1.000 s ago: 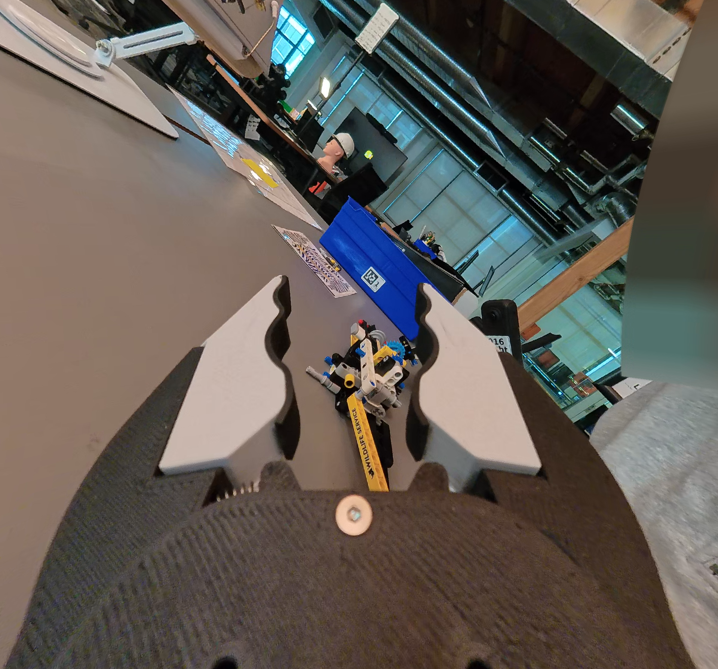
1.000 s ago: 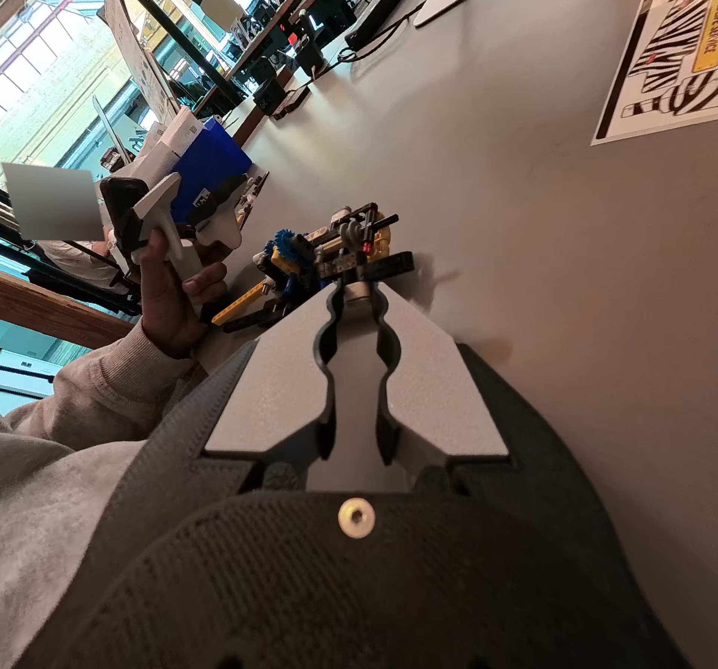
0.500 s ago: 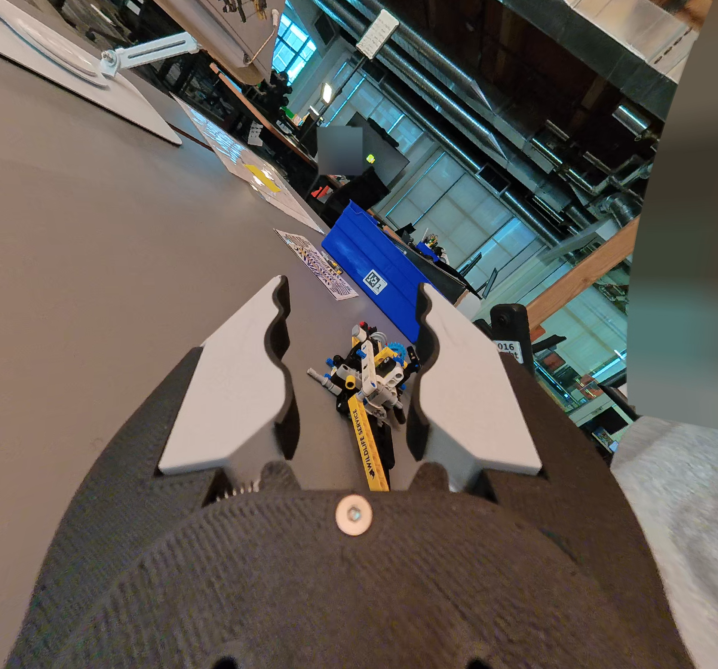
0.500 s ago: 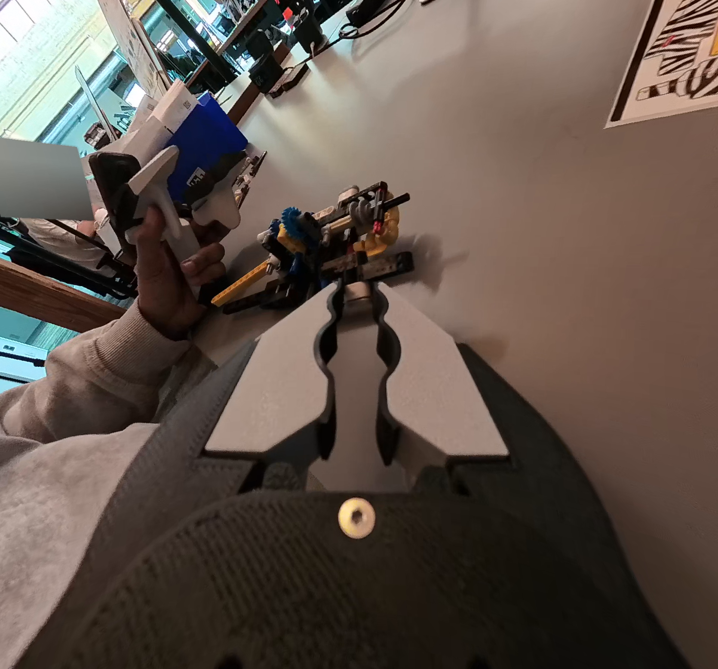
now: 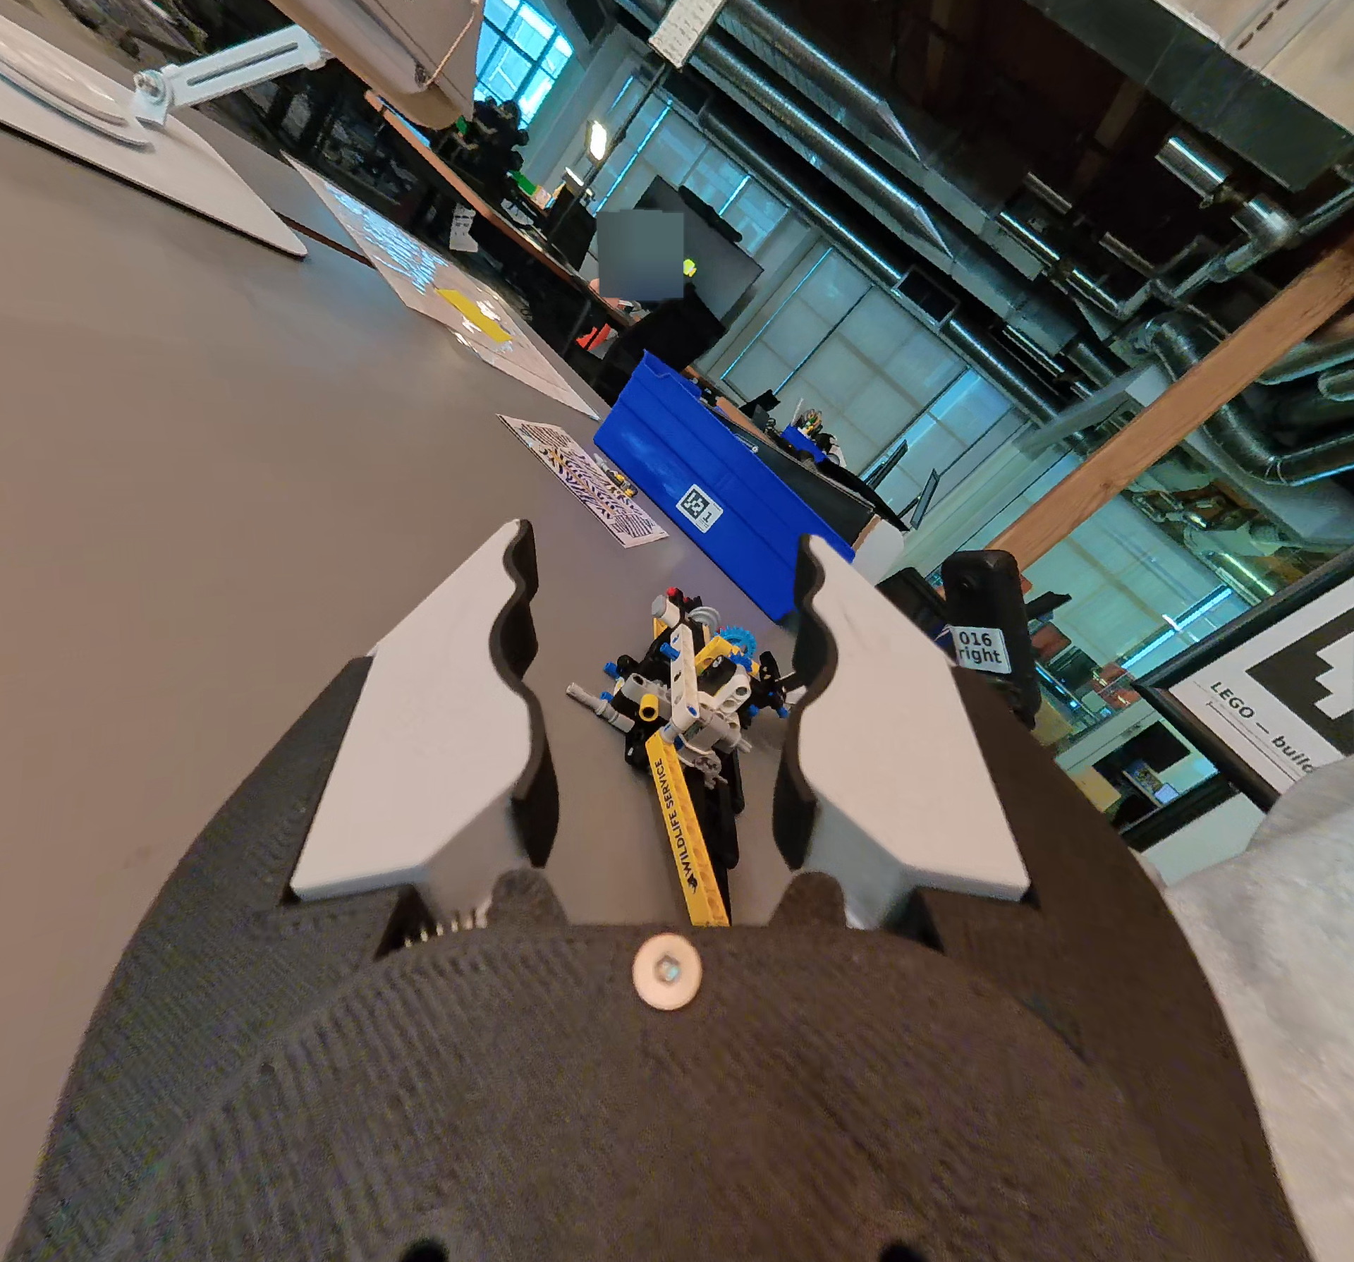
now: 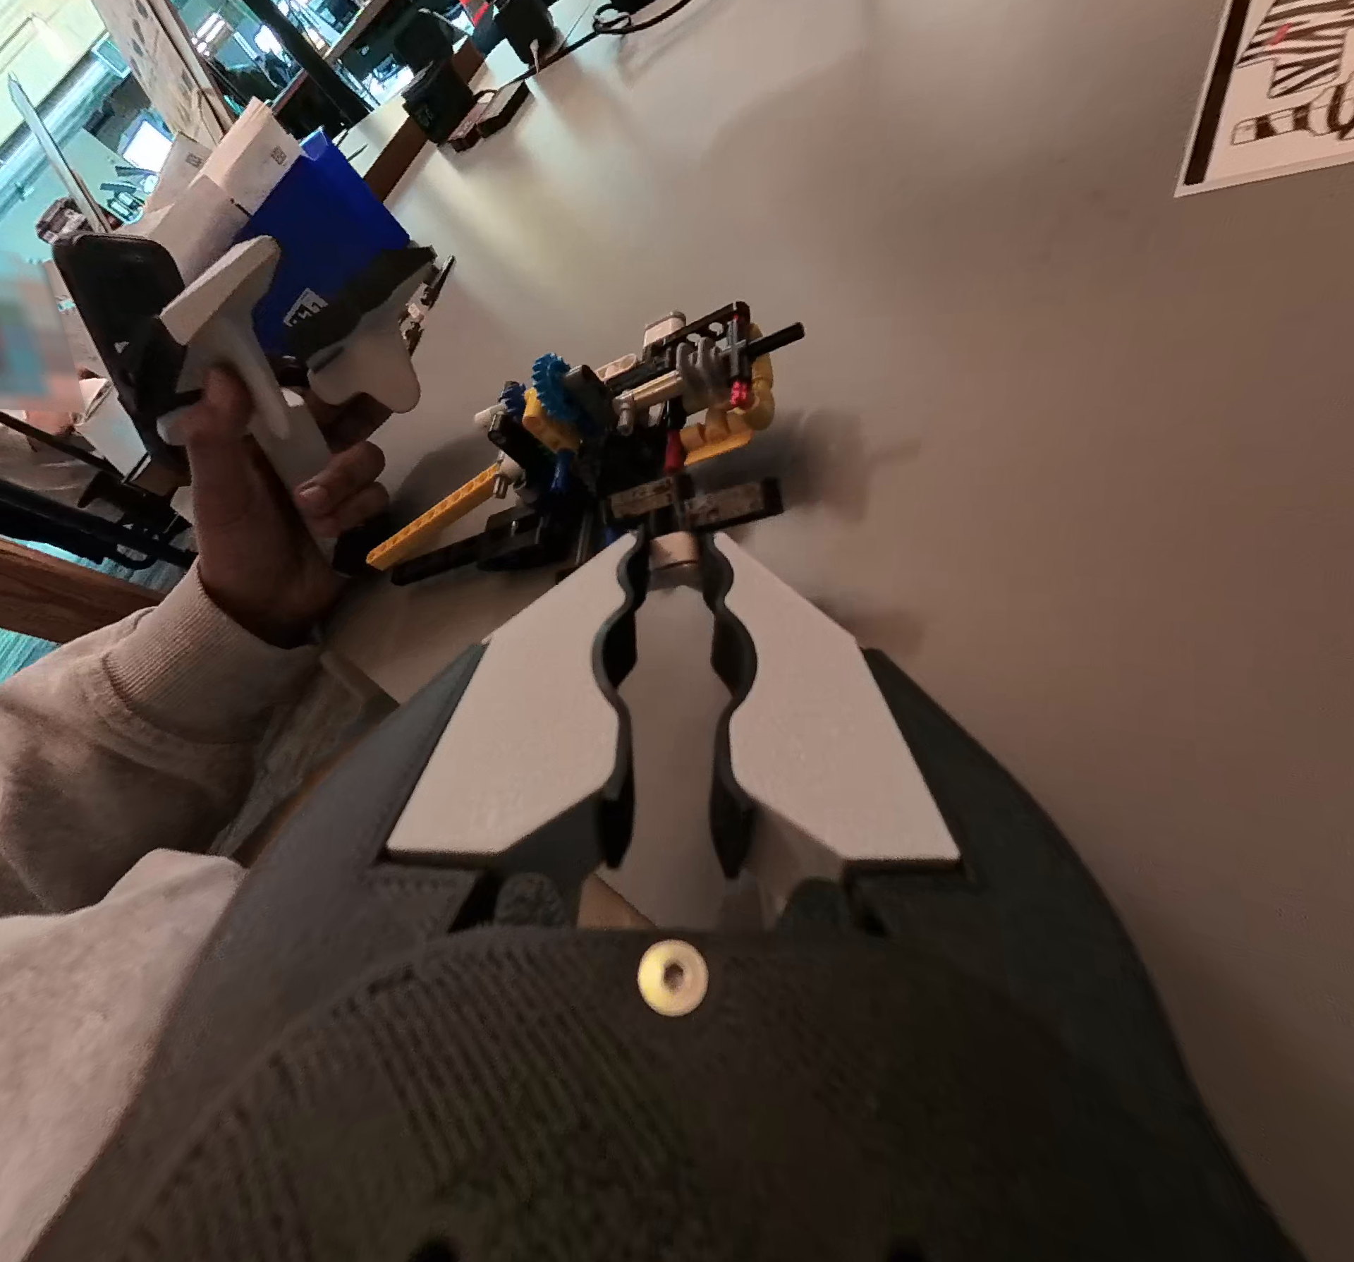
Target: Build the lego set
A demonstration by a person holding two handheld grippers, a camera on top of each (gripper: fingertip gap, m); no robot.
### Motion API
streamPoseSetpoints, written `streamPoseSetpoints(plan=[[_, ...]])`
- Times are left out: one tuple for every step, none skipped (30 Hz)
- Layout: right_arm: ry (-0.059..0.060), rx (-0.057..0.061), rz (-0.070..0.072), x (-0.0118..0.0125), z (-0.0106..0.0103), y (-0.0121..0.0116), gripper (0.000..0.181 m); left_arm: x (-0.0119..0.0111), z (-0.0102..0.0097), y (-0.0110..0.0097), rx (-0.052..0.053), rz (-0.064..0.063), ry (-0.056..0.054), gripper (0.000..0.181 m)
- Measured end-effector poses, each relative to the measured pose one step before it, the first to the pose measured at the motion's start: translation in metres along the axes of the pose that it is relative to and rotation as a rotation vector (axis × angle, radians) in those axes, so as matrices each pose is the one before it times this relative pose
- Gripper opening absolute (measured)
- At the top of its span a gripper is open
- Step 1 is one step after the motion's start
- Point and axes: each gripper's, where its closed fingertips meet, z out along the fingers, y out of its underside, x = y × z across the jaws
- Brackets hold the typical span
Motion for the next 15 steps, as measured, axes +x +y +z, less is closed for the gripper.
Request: streamPoseSetpoints(plan=[[0.0041,0.0009,-0.0044,-0.00065,0.00050,-0.00008,0.013,0.00045,0.00001,0.00004,-0.0005,0.0033,0.0008,0.069],[0.0037,-0.0003,-0.0074,-0.00074,0.00046,0.00009,0.013,0.00032,-0.00011,0.00002,-0.0003,0.0024,0.0001,0.069],[0.0050,0.0007,-0.0086,-0.00062,0.00026,-0.00011,0.013,0.00034,0.00005,0.00008,-0.0007,0.0023,0.0006,0.069],[0.0052,0.0009,-0.0077,-0.00070,0.00028,-0.00038,0.013,0.00044,0.00005,0.00014,-0.0013,0.0026,0.0006,0.069],[0.0066,0.0003,-0.0046,-0.00043,0.00021,-0.00024,0.013,0.00053,0.00005,0.00020,-0.0018,0.0038,0.0008,0.069],[0.0043,0.0001,-0.0006,-0.00060,0.00022,-0.00010,0.013,0.00074,0.00018,0.00035,-0.0026,0.0060,0.0012,0.069],[0.0026,-0.0011,0.0034,-0.00061,0.00039,0.00012,0.013,0.00084,0.00035,0.00049,-0.0039,0.0071,0.0008,0.069],[0.0013,-0.0011,0.0069,-0.00064,0.00029,0.00018,0.013,0.00130,0.00040,0.00081,-0.0054,0.0072,0.0033,0.069],[0.0028,-0.0012,0.0085,-0.00035,0.00019,0.00012,0.013,0.00189,0.00085,0.00158,-0.0105,0.0053,0.0071,0.069],[0.0033,-0.0010,0.0064,-0.00024,0.00007,0.00011,0.013,0.00180,0.00170,0.00347,-0.0254,0.0010,0.0082,0.070],[0.0032,-0.0004,0.0022,-0.00016,0.00003,-0.00007,0.013,0.00189,0.00300,0.00706,-0.0538,-0.0055,0.0079,0.074],[0.0030,-0.0011,-0.0009,-0.00011,0.00002,-0.00002,0.013,0.00391,0.00414,0.01027,-0.0817,-0.0052,0.0167,0.077],[0.0006,-0.0005,-0.0030,-0.00025,-0.00006,-0.00021,0.013,0.00496,0.00470,0.01228,-0.0988,0.0055,0.0175,0.078],[0.0004,-0.0002,-0.0037,0.00000,0.00008,-0.00007,0.013,0.00271,0.00501,0.01245,-0.0991,0.0249,-0.0043,0.080],[-0.0001,-0.0006,-0.0017,0.00014,-0.00008,-0.00005,0.013,0.00068,0.00514,0.01206,-0.0935,0.0412,-0.0240,0.080]])
